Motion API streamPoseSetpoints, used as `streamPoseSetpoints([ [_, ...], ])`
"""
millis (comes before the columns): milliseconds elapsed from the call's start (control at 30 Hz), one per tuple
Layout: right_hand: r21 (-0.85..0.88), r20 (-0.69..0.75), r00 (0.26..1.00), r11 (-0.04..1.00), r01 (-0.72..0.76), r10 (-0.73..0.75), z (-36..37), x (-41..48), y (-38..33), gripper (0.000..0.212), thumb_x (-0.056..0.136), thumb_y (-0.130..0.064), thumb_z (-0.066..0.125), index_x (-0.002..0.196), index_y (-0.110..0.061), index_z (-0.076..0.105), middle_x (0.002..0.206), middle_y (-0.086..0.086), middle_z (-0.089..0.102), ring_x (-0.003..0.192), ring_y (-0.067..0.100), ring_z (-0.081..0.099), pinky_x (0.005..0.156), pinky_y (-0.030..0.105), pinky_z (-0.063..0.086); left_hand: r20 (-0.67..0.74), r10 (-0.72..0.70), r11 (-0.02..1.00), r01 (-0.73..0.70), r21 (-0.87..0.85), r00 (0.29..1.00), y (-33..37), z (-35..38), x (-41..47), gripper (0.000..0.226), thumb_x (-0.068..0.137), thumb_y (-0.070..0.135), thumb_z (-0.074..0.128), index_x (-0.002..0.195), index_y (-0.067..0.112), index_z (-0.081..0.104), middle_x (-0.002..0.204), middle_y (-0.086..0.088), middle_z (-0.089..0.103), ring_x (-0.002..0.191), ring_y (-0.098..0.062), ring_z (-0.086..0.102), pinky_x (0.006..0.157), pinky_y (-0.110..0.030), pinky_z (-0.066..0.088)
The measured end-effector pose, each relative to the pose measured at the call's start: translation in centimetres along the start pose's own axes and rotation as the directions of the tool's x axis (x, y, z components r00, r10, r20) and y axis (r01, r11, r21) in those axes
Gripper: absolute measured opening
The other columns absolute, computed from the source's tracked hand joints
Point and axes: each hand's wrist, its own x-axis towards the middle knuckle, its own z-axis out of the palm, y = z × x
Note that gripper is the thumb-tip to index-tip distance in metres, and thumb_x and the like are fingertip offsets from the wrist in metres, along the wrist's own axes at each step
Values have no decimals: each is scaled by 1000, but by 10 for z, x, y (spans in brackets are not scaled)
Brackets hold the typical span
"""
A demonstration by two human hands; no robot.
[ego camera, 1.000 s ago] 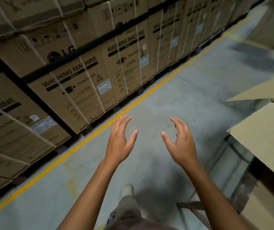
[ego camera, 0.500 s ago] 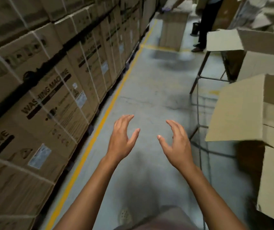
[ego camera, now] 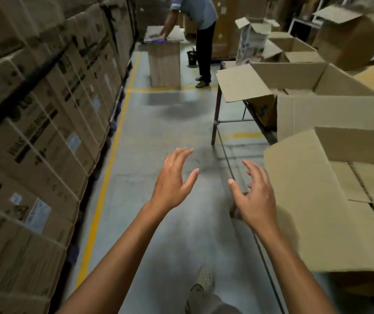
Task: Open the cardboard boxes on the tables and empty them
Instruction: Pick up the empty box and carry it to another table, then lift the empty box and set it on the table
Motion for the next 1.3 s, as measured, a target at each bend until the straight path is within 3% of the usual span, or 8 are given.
streamPoseSetpoints([
  [200, 2, -120, 991, 999, -51, 51, 11, 128, 31, 57, 91, -34, 66, 143, -18, 50, 143, 4, 49, 129, 25, 50, 99, 54, 50, 70, 109, 994, -110, 12, 992, -21, 36, 148, 49, 95, 35, 57, 138, 11, 52, 137, -7, 54, 131, -25, 46, 111, -33, 34],
  [433, -96, -202, 974, 988, -124, 103, -9, 258, 63, 55, 93, -31, 67, 144, -19, 50, 147, 4, 46, 136, 22, 44, 108, 46, 44, 115, 206, 978, -206, -18, 972, -17, 81, 316, 47, 97, 31, 60, 139, 13, 50, 137, -6, 54, 130, -19, 43, 104, -22, 28],
  [533, -152, -236, 964, 976, -158, 119, -14, 301, 75, 54, 93, -31, 67, 143, -17, 51, 146, 5, 47, 136, 21, 43, 110, 35, 37, 149, 247, 969, -244, -41, 957, -20, 103, 377, 47, 97, 29, 61, 140, 14, 50, 138, -5, 54, 130, -20, 43, 104, -23, 28],
  [767, -247, -369, 905, 916, -317, 214, -9, 395, 118, 47, 95, -33, 63, 139, -20, 55, 151, 4, 41, 140, 20, 36, 110, 32, 33, 229, 313, 950, -307, -63, 922, -47, 176, 525, 46, 97, 30, 61, 139, 14, 52, 140, -6, 54, 133, -24, 44, 108, -33, 32],
  [867, -253, -484, 827, 860, -444, 284, -1, 434, 141, 43, 93, -29, 64, 135, -20, 58, 153, 7, 38, 140, 23, 33, 111, 34, 32, 274, 332, 943, -319, -92, 903, -59, 216, 592, 46, 97, 30, 62, 138, 13, 52, 139, -9, 54, 131, -26, 45, 107, -37, 34],
  [967, -239, -609, 692, 741, -627, 388, 5, 469, 162, 49, 92, -35, 63, 138, -19, 55, 157, 12, 32, 143, 29, 28, 112, 44, 32, 336, 318, 948, -303, -98, 886, -72, 262, 664, 47, 94, 31, 64, 136, 12, 54, 135, -11, 57, 126, -30, 50, 103, -41, 41],
  [1167, -105, -690, 394, 454, -885, 608, 29, 512, 187, 86, 92, -43, 64, 157, -18, 15, 167, 17, 0, 153, 36, 5, 118, 56, 20, 472, 102, 991, -133, 32, 876, -76, 338, 778, 55, 94, 38, 63, 136, 6, 48, 134, -17, 54, 121, -34, 52, 97, -45, 45],
  [1300, -16, -741, 289, 415, -910, 606, 35, 520, 199, 95, 88, -38, 72, 159, -20, 10, 167, 14, 8, 153, 32, 11, 122, 51, 19, 683, 4, 999, -32, 28, 730, -75, 389, 817, 48, 91, 35, 70, 125, 6, 52, 112, -10, 57, 94, -24, 57, 69, -32, 49],
])
